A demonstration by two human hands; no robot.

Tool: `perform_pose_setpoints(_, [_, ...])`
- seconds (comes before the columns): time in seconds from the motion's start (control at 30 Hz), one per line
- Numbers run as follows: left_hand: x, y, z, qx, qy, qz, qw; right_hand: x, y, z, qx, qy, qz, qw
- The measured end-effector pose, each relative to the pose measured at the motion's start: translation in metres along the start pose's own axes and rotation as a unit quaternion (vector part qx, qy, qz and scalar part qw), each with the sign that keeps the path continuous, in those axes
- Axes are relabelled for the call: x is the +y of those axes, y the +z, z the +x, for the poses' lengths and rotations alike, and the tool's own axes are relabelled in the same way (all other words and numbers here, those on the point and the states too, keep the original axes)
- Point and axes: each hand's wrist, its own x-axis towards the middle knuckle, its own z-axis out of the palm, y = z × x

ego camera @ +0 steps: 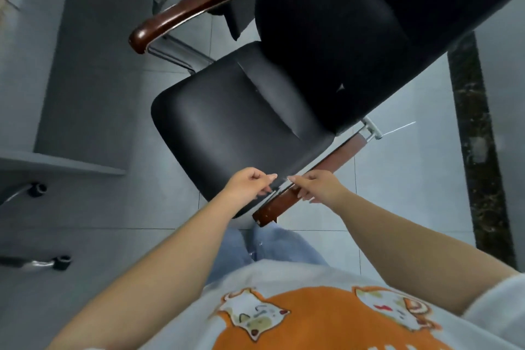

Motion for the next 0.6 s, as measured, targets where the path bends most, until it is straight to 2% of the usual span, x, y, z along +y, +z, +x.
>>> perform_pose_setpoints(0.37, [-0.019, 0.018, -0.016, 0.025, -0.007, -0.055, 0.998, 0.027, 0.008, -0.006, 0.022, 0.02, 0.0, 1.0])
perform_pose_setpoints(0.47, [-0.029, 0.029, -0.021, 0.037, -0.022, -0.055, 0.998, 0.037, 0.005, -0.008, 0.003, 0.038, 0.056, 0.998])
perform_pose_setpoints(0.6, [-0.036, 0.051, -0.026, 0.069, -0.043, -0.083, 0.993, 0.055, -0.007, -0.003, -0.051, 0.048, 0.048, 0.996])
